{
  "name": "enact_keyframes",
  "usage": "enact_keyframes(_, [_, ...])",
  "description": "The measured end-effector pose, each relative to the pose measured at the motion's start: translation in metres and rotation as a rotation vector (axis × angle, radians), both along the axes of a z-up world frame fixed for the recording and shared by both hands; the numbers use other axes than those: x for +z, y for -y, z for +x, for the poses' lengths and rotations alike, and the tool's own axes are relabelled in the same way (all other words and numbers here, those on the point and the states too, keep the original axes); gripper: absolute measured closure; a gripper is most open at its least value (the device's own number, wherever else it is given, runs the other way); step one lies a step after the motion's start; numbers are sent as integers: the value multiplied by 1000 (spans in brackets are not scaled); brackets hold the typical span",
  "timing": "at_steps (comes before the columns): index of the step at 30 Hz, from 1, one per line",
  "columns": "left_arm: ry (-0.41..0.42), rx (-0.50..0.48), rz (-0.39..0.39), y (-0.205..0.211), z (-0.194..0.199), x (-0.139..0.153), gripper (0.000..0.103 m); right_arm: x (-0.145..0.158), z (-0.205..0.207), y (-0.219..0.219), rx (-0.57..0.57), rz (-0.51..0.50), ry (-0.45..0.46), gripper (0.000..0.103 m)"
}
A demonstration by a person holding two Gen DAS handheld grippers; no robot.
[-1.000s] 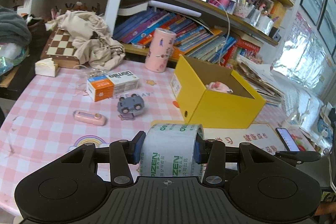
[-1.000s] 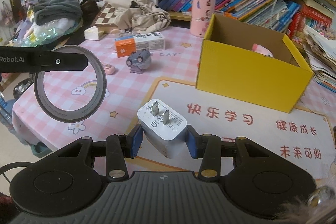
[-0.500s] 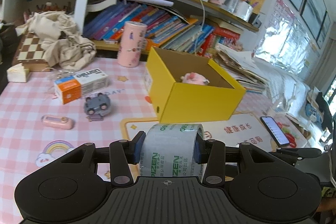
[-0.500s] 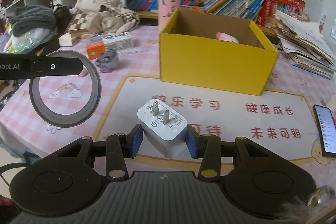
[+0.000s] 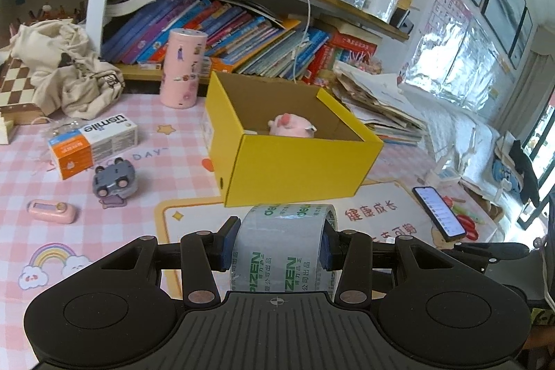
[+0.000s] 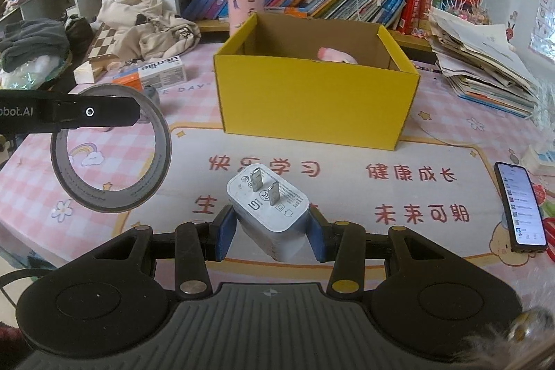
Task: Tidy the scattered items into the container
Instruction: 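Lift the tape roll with the left tool while the right tool carries the charger toward the yellow box, then lower the charger into the yellow box and open the right gripper while the left releases the tape inside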
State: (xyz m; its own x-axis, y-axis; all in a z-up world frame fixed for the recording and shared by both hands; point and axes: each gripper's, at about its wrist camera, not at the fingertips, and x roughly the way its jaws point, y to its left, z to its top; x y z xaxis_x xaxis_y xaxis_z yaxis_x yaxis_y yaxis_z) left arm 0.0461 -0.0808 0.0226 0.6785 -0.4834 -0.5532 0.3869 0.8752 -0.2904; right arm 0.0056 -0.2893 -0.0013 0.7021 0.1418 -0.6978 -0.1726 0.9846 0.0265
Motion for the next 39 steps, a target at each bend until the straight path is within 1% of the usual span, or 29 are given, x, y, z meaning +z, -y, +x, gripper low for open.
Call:
enact_keyframes(13, [-5, -30, 9, 31, 17, 0, 60, -1, 16, 31, -22, 9, -11, 62])
enact_keyframes(21, [6, -28, 10, 44, 29, 6, 60, 4, 31, 40, 7, 9, 13, 62])
enact_keyframes(30, [52, -20, -4, 61, 44, 22, 60, 23, 56, 54, 42, 13, 77, 62])
enact_keyframes(39, [133, 14, -14, 79, 70, 46, 60, 56, 88, 73, 96, 22, 196, 62])
